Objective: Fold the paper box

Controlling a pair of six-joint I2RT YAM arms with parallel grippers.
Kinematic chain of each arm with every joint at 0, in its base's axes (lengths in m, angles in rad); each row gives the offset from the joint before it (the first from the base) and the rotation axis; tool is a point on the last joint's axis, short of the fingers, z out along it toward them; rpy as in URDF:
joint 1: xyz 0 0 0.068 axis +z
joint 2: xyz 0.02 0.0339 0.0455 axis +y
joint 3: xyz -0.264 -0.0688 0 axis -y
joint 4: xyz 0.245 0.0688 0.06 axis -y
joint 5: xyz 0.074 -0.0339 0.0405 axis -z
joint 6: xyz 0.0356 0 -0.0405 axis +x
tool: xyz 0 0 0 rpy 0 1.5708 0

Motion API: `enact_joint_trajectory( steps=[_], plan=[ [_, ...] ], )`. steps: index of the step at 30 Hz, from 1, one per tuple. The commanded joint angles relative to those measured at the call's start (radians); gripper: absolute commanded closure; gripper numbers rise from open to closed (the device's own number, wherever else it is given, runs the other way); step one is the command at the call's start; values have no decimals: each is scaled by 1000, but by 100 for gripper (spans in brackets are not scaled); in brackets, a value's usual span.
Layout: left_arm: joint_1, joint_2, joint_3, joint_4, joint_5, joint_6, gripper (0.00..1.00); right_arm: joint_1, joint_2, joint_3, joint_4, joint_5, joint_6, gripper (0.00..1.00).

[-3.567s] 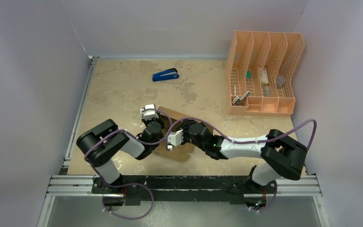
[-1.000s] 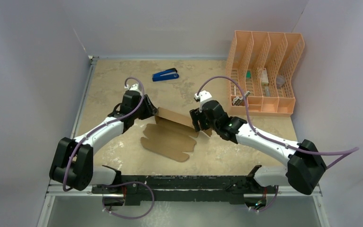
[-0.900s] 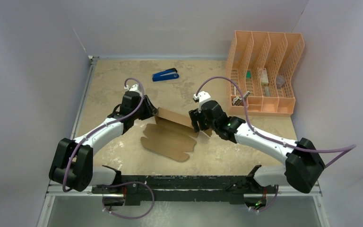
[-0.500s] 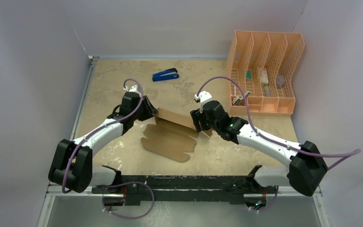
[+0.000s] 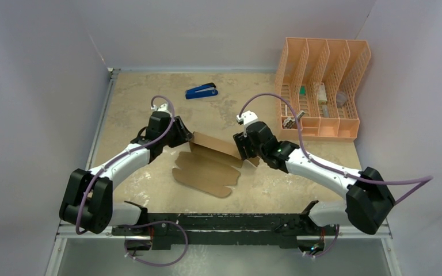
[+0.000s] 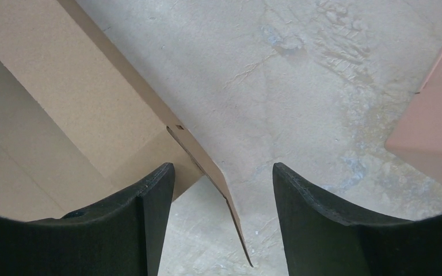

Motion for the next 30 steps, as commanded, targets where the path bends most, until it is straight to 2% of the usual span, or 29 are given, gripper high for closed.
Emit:
enact_joint_trajectory(
  steps=[1, 11, 18, 23, 30],
  plan=[
    [4, 5, 39, -16, 26, -17, 57, -3, 32, -10, 92, -36, 2, 34],
    [4, 2, 16, 34, 111, -73, 54, -2, 126, -23, 251, -72, -32, 34],
    [4, -43, -5, 21, 109, -101, 54, -3, 188, 11, 332, -39, -114, 30],
    [4, -80, 22, -75, 9, -73, 48, -17, 166, 52, 283, -5, -187, 26],
    [6, -96, 80, -155, -68, -44, 38, -25, 25, 69, 136, 91, -206, 18]
  ],
)
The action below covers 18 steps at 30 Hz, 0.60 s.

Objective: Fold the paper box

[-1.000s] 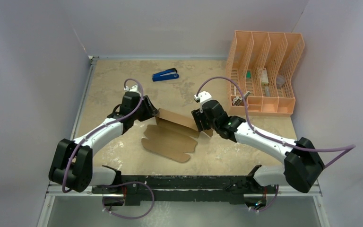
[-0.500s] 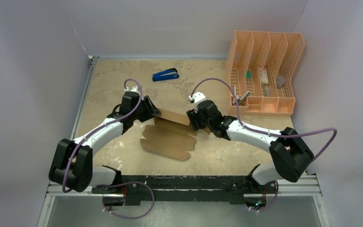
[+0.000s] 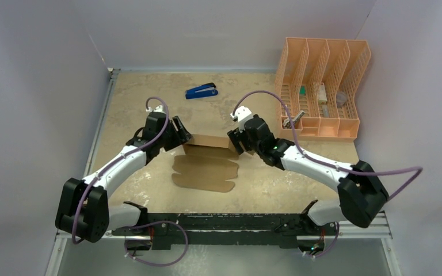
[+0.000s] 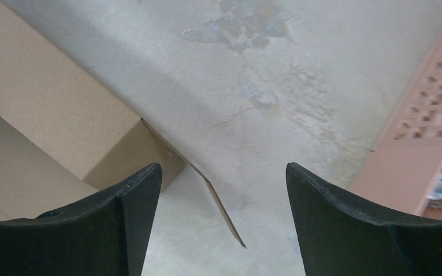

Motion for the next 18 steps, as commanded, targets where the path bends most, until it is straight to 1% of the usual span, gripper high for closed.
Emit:
enact_joint_trajectory(
  steps=[1, 3, 7, 9, 11, 14, 18],
  plan=[
    [1, -21, 86, -53, -66, 30, 37, -7, -113, 67, -108, 95, -12, 17],
    [3, -16, 114, -83, -78, 49, 36, -8, -147, 76, -165, 111, 58, 17],
    [11, -12, 151, -121, -79, 78, 33, -6, -200, 87, -253, 81, 231, 19],
    [16, -5, 158, -133, -79, 88, 32, -6, -217, 77, -243, 33, 312, 23],
    [20, 2, 159, -136, -79, 95, 32, -6, -223, 58, -234, -42, 431, 27],
    [24, 24, 162, -137, -67, 107, 31, -6, -214, 7, -180, -108, 586, 34],
    [27, 58, 184, -143, -52, 131, 31, -7, -177, -68, -85, -135, 692, 42]
  ],
)
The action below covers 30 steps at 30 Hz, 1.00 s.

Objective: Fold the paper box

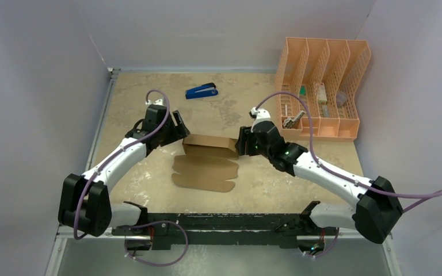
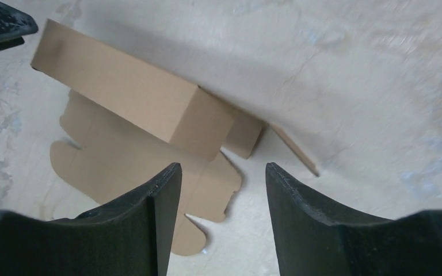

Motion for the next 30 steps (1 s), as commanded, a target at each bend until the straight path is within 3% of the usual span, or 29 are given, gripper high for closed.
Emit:
enact_joint_trajectory(
  steps=[1, 8, 21, 26, 30],
  plan=[
    [9, 34, 64, -7, 12, 55, 31, -3, 40, -79, 117, -58, 227, 44],
    [9, 61, 88, -20, 35, 86, 31, -3, 99, -199, 319, 18, 338, 51],
    [9, 70, 66, 8, 107, 53, 31, -3, 334, -171, 489, 117, 372, 56],
    [9, 65, 46, 34, 132, 23, 31, -3, 372, -187, 619, 82, 311, 57],
    [9, 56, 34, 45, 141, 4, 31, -4, 400, -183, 701, 29, 257, 68]
  ],
)
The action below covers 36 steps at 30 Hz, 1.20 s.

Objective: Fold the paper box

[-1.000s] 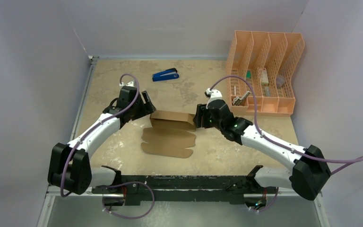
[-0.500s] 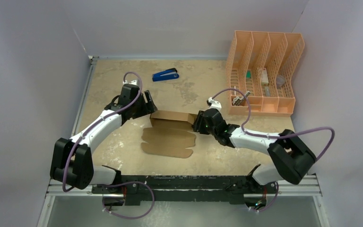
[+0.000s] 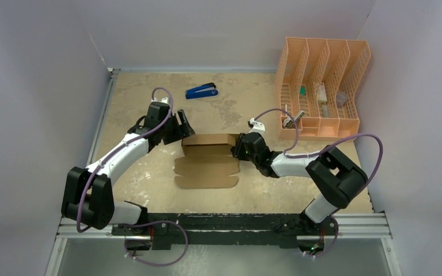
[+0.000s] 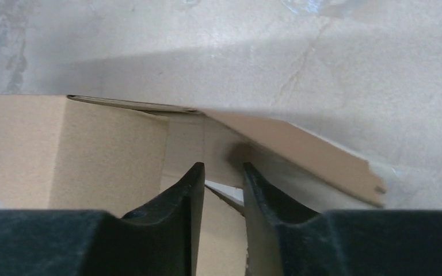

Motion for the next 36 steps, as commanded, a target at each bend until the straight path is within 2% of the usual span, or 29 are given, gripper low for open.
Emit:
enact_joint_trajectory(
  steps=[1, 4, 7, 9, 13, 18, 24, 29, 36],
  plan=[
    [7, -21, -14, 58, 33, -40, 31, -3, 22, 20, 159, -41, -63, 71],
    [7, -24, -21, 72, 42, -59, 31, -3, 21, 1, 235, -76, -117, 80],
    [7, -27, -31, 88, 47, -74, 32, -4, 16, -27, 318, -115, -145, 84],
    [7, -31, -34, 86, 47, -76, 32, -4, 7, -29, 303, -109, -147, 85],
    [7, -51, -27, 62, 13, -68, 32, -3, -31, -38, 177, 2, -106, 75],
    [8, -72, -12, 40, -27, -65, 32, -3, -44, -93, 220, -4, -137, 67],
    [11, -67, 16, -7, -66, -37, 31, -3, -62, -144, 222, 49, -118, 64],
    [17, -79, 29, -36, -80, -13, 31, -3, -66, -214, 356, 41, -81, 61],
    [22, -39, 36, -47, -44, 10, 30, -7, 24, -218, 503, 6, -9, 59]
  ],
)
